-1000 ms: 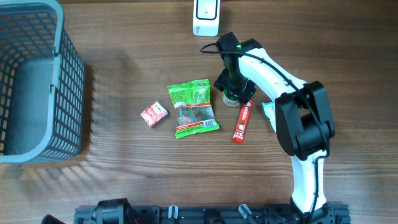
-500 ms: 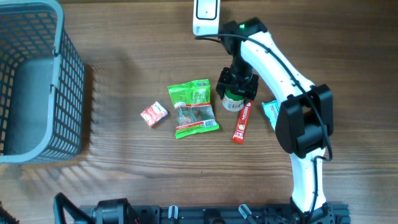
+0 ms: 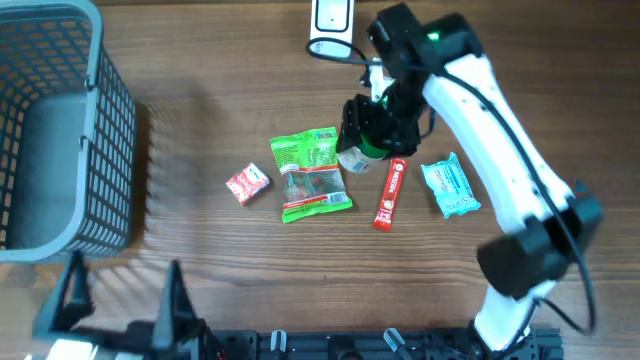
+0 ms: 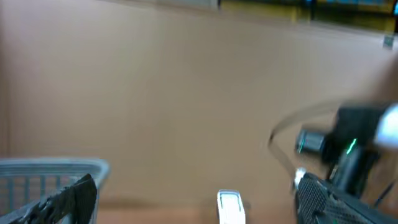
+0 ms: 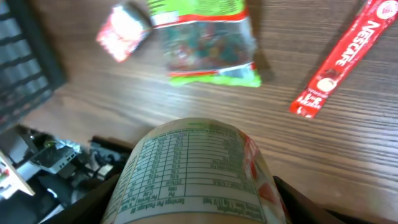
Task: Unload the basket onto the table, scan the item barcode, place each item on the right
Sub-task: 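Lift the jar and hold its label under the scanner, right gripper, then carry the jar to the right table edge and release it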
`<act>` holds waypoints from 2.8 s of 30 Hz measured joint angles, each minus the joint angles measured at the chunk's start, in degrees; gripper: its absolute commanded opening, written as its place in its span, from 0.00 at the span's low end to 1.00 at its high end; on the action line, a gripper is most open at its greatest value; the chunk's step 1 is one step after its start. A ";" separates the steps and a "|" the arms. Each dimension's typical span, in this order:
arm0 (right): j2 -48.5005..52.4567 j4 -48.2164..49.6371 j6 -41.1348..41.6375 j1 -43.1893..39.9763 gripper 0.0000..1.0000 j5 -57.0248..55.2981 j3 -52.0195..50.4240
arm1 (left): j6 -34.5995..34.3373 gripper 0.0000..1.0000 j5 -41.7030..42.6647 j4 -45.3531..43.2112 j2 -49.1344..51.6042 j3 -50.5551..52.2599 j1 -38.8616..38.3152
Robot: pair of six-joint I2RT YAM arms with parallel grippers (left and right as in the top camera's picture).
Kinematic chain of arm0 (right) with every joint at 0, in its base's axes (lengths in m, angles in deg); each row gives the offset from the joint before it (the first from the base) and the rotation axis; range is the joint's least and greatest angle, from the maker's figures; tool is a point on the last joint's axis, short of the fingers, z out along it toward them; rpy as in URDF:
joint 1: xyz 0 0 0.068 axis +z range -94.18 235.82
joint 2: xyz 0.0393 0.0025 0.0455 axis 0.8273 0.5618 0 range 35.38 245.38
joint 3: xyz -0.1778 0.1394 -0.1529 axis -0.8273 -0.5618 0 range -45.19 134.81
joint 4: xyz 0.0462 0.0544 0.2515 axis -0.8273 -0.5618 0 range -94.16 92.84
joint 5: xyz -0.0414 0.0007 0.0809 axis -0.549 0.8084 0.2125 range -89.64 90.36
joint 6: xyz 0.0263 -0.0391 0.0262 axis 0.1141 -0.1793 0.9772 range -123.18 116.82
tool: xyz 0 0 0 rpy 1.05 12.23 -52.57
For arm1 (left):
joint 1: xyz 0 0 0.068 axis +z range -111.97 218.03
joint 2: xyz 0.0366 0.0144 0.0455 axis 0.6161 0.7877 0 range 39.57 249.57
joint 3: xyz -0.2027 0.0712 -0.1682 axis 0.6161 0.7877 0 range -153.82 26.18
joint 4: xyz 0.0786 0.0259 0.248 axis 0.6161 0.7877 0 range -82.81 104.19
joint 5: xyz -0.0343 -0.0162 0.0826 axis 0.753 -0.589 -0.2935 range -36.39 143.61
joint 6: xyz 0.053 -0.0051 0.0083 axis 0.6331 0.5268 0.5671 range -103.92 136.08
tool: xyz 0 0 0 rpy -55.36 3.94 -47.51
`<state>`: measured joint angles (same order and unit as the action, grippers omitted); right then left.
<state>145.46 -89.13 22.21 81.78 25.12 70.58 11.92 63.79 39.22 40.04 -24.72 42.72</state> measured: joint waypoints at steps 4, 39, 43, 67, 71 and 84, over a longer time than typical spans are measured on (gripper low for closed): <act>-6.93 -0.26 0.79 3.72 0.67 0.35 0.13 | 3.52 1.00 2.01 0.07 0.00 7.50 -0.02; -12.61 28.59 5.79 18.25 0.66 -27.56 -3.87 | 1.27 1.00 3.23 -19.41 0.11 46.51 0.00; -7.85 34.91 2.10 17.51 0.59 -36.00 -3.89 | 1.27 1.00 3.26 -19.41 0.33 46.51 0.00; 28.85 105.33 -18.43 1.77 0.64 -46.49 -4.22 | 1.27 1.00 3.26 -19.45 0.57 46.51 -0.02; 31.65 106.57 -19.32 1.75 0.62 -46.95 -4.22 | 1.27 1.00 3.26 -19.43 0.59 46.51 -0.02; 23.04 79.43 -20.13 0.68 0.63 -55.80 -4.55 | 1.27 1.00 3.23 -19.45 0.66 46.51 0.00</act>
<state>168.50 -9.70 2.08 82.45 -30.68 66.03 13.19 67.02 19.77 40.69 21.79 42.72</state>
